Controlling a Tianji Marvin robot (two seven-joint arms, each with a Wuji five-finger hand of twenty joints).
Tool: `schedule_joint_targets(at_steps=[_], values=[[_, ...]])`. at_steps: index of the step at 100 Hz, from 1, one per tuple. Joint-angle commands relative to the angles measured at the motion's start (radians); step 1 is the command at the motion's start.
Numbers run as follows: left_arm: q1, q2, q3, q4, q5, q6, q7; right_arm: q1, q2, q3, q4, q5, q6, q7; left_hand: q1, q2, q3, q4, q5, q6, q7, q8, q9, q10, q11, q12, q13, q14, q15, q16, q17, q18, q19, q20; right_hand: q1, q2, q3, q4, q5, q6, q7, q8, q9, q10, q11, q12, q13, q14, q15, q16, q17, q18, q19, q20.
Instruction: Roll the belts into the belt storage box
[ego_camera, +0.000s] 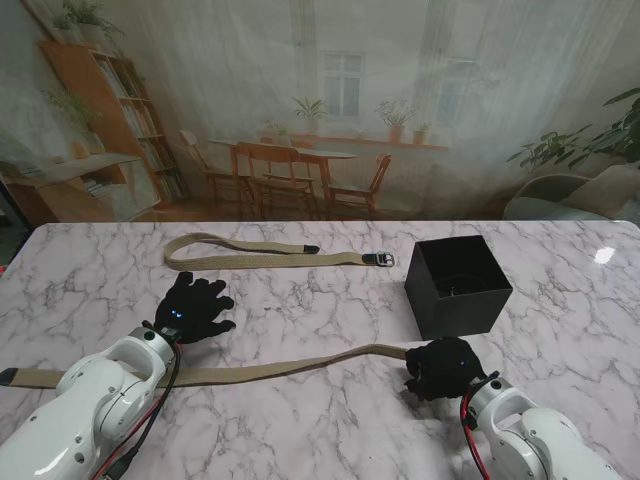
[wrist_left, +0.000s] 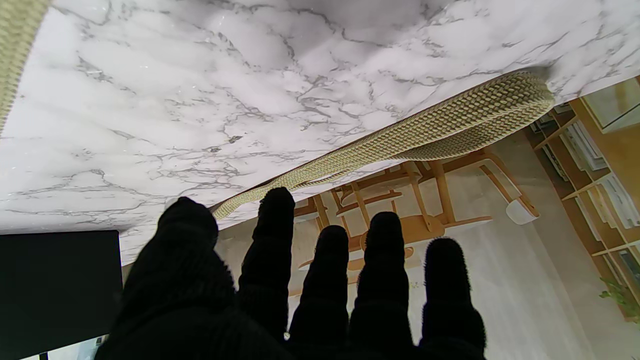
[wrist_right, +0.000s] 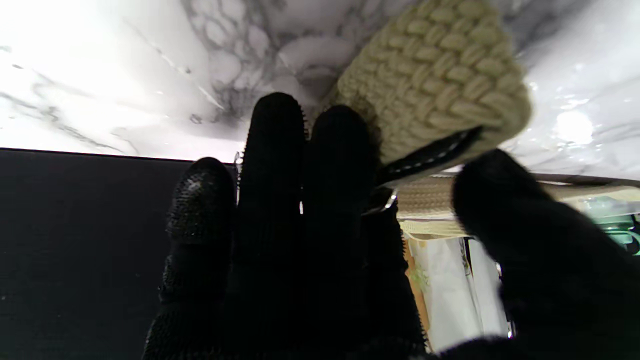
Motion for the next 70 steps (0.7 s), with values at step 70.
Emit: schedule_joint_targets(at_steps=[70], values=[[-0.002, -0.002, 0.002, 0.002, -0.007, 0.000, -0.017, -0.043, 0.030, 0.092, -0.143, -0.014, -0.053, 0.377, -0.007, 0.037, -0.022, -0.015, 0.009, 0.022, 0.002, 0.008, -0.037, 0.020, -0.019, 0.010, -0.014, 0.017, -0.015, 0.009, -0.022, 0.048, -0.029, -0.012, 0.378, -0.217, 0.255, -0.023, -0.264, -0.144, 0.174, 0.141, -0.098, -0.077, -0.292, -0.062, -0.131, -0.040, -0.126, -0.075, -0.036, -0.037, -0.047, -0.097]])
